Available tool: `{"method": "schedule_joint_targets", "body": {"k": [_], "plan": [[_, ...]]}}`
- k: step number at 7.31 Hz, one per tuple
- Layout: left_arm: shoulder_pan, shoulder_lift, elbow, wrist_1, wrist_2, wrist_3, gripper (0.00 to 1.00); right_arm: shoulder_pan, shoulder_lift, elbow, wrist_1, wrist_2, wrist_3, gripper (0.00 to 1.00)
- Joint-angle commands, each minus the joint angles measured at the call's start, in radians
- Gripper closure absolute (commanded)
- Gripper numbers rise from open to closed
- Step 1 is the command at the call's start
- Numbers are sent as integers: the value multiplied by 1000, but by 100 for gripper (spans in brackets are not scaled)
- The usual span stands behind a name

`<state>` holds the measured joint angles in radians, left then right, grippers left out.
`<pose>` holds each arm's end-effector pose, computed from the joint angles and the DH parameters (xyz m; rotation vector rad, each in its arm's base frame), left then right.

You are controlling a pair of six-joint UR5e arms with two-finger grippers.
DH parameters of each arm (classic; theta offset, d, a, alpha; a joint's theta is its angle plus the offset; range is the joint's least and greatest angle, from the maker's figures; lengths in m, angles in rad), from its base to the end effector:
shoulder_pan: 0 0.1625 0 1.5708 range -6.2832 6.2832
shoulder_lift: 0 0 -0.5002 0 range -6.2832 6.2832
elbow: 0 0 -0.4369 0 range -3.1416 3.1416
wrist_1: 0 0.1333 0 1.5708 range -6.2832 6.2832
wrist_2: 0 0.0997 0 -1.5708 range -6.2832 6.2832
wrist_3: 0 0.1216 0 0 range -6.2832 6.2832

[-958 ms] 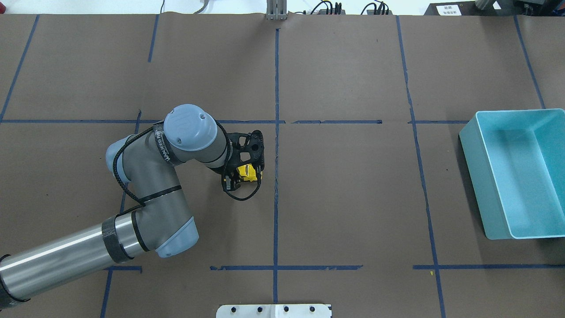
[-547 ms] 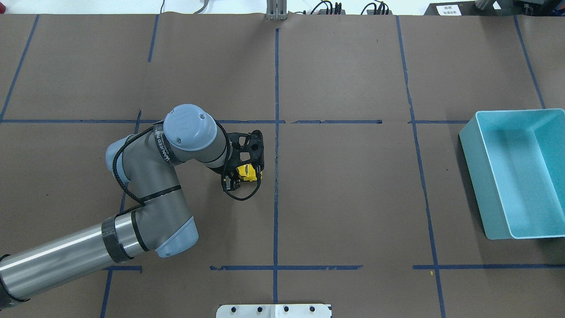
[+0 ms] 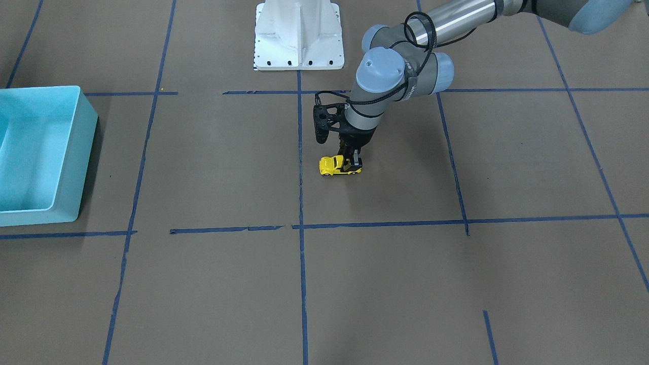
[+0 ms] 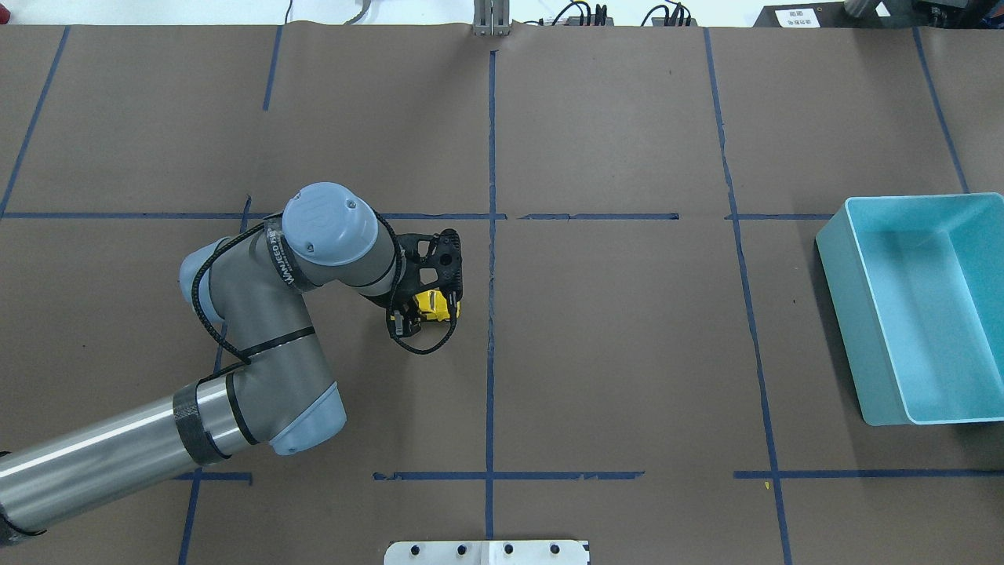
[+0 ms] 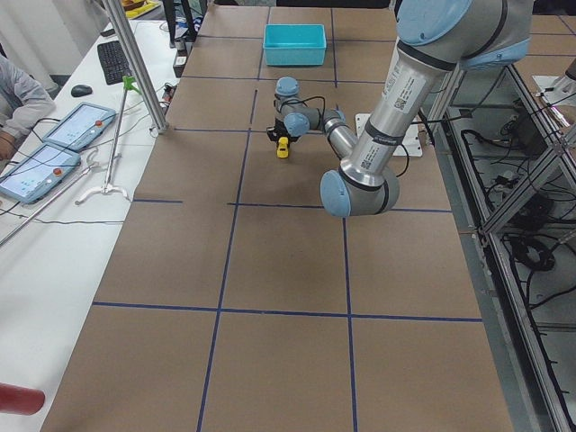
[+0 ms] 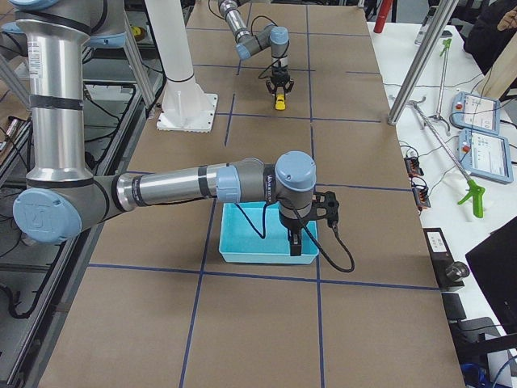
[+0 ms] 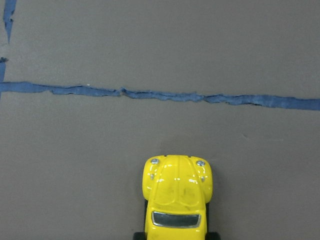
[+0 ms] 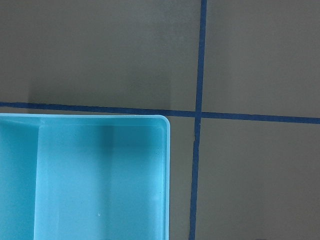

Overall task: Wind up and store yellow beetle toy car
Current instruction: 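Keep dragging the pressed car back toward the robot with the left gripper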

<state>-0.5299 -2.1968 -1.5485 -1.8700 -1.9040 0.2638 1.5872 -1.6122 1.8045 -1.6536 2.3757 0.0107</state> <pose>0.6471 -0.4874 0.3127 0.7727 0.6810 1.3483 0.0541 -0.5156 0.6517 0.1058 -0.8037 -0.0185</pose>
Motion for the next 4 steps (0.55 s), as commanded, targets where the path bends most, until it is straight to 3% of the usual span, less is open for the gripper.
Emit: {"method": "schedule_joint_targets", "body": {"k": [1,4], "plan": [[-1,2,-1,0,-1,0,90,-3,0,-1,0,0,0,0],[-1,35,-28,0,0,0,90,-10,0,-1,0,0,2,0]]}}
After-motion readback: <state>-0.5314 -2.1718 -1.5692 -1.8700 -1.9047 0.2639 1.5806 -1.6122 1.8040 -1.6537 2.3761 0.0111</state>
